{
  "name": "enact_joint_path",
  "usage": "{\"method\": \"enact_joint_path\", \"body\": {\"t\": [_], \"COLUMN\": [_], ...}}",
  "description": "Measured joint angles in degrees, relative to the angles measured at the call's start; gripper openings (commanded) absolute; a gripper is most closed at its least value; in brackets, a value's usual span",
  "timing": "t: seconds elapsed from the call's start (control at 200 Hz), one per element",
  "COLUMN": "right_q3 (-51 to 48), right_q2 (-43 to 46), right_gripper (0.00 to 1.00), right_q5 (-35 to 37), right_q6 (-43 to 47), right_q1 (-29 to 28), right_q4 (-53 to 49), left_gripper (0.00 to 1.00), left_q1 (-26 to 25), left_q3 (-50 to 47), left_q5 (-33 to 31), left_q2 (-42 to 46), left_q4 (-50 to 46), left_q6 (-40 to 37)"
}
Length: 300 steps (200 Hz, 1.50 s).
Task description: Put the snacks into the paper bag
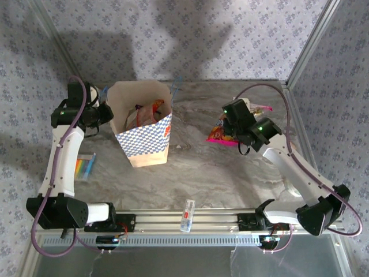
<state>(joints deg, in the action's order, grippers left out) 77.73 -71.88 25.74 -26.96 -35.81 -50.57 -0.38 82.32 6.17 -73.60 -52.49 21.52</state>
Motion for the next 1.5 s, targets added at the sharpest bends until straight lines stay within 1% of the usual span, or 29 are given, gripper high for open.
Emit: {"method": "enact_joint_path", "body": {"t": [0.215, 0.39, 0.58, 0.9, 1.194, 1.499], "right_q3": [4.2, 9.0, 16.1, 26.9, 33.7, 40.1], "right_q2": [0.0, -0.6, -2.8, -7.3, -9.7, -13.3], "right_gripper": [0.00, 0.00, 0.00, 0.00, 0.00, 0.00], "right_q5": [2.1, 3.9, 6.7, 12.1, 16.5, 17.6], "right_q6": [2.1, 4.6, 9.0, 18.4, 26.7, 32.9], "right_q1": [-2.7, -5.3, -9.3, -15.7, -21.0, -24.3], "right_q4": [-1.3, -2.3, -2.8, -2.8, -1.1, 1.0], "left_gripper": [0.16, 0.15, 0.12, 0.12, 0.12, 0.12], "left_q1": [0.0, 0.0, 0.3, 1.2, 1.9, 2.3], "left_q3": [-1.0, -1.2, -2.3, -3.2, -4.4, -4.9], "left_q5": [3.3, 4.7, 6.2, 9.1, 9.9, 10.4], "left_q2": [0.7, 1.2, 1.6, 1.9, 2.6, 3.1], "left_q4": [1.7, 2.2, 3.5, 4.8, 6.1, 6.5], "left_q6": [0.4, 0.6, 0.6, 1.9, 2.1, 2.6]}}
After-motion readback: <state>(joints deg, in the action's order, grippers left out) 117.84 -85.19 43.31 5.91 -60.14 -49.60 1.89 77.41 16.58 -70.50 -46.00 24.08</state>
